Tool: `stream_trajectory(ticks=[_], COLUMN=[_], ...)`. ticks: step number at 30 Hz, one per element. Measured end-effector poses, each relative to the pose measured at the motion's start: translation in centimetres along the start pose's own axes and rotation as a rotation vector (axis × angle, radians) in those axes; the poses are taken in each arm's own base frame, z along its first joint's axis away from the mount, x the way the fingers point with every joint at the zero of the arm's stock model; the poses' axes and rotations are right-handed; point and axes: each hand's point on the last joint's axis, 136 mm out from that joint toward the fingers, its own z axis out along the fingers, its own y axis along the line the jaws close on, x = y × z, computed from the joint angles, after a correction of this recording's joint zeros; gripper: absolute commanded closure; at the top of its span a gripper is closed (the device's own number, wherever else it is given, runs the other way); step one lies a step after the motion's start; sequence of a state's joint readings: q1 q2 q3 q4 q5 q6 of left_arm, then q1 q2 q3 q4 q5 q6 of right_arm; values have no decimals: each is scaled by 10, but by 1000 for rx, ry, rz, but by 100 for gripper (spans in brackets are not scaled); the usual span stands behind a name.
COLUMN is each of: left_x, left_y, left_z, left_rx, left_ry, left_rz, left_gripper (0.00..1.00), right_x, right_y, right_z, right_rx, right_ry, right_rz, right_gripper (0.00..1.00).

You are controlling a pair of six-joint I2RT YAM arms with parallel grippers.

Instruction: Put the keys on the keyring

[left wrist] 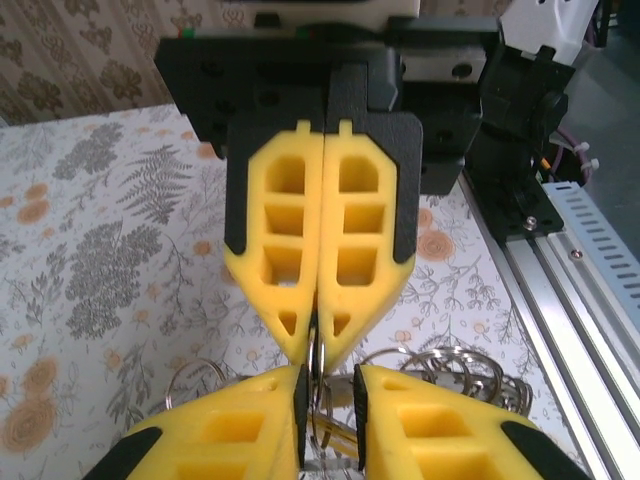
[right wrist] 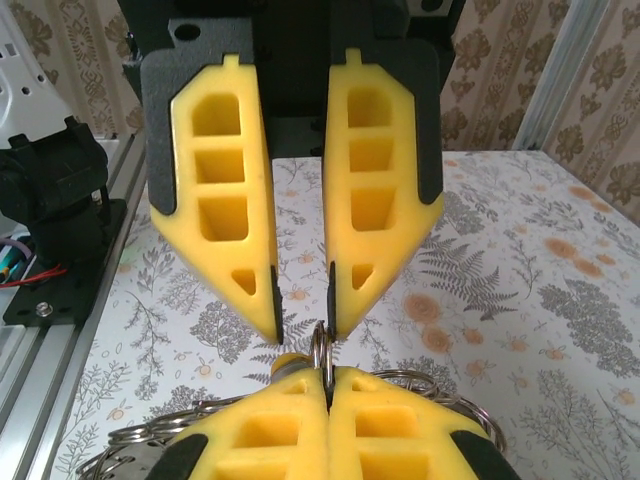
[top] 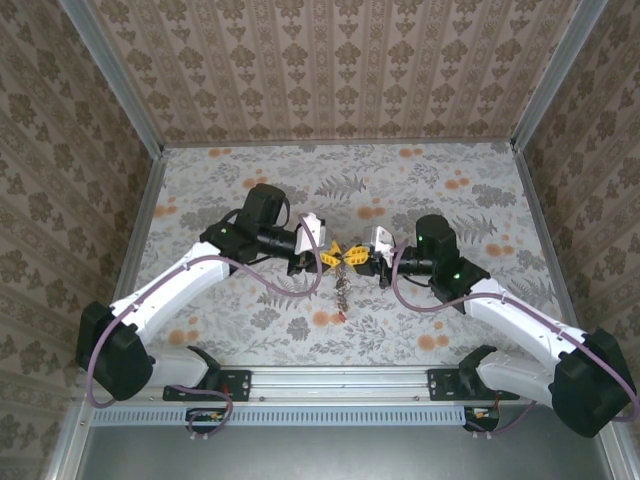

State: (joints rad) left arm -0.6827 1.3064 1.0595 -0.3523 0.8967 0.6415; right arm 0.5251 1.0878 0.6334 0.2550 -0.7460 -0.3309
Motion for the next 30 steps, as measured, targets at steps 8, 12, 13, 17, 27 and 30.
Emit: stream_trajectory(ticks=[8, 12, 13, 17, 27, 30], left_x=[0, 1, 1, 2, 8, 17], left_y=[2, 2, 3, 5, 4, 9], left_z=[3, 3, 3, 0, -1, -4], left_rx=[12, 11, 10, 11, 42, 8], left_ry=[-6, -4, -4, -11, -1, 56], left_rz=[-18, -20, -21, -25, -63, -92], left_gripper=[76, 80, 84, 100, 100, 100], right_x=[-3, -8, -9, -12, -7, -4], right_y=[0, 0, 0, 1, 2, -2], right_z=[-1, -2, -2, -2, -2, -6], right_rx=[10, 14, 12, 5, -3, 18], right_ry=[-31, -55, -59, -72, -23, 41], right_rz=[-14, -31, -34, -40, -86, -118], right_gripper=[100, 100, 100, 100, 73, 67])
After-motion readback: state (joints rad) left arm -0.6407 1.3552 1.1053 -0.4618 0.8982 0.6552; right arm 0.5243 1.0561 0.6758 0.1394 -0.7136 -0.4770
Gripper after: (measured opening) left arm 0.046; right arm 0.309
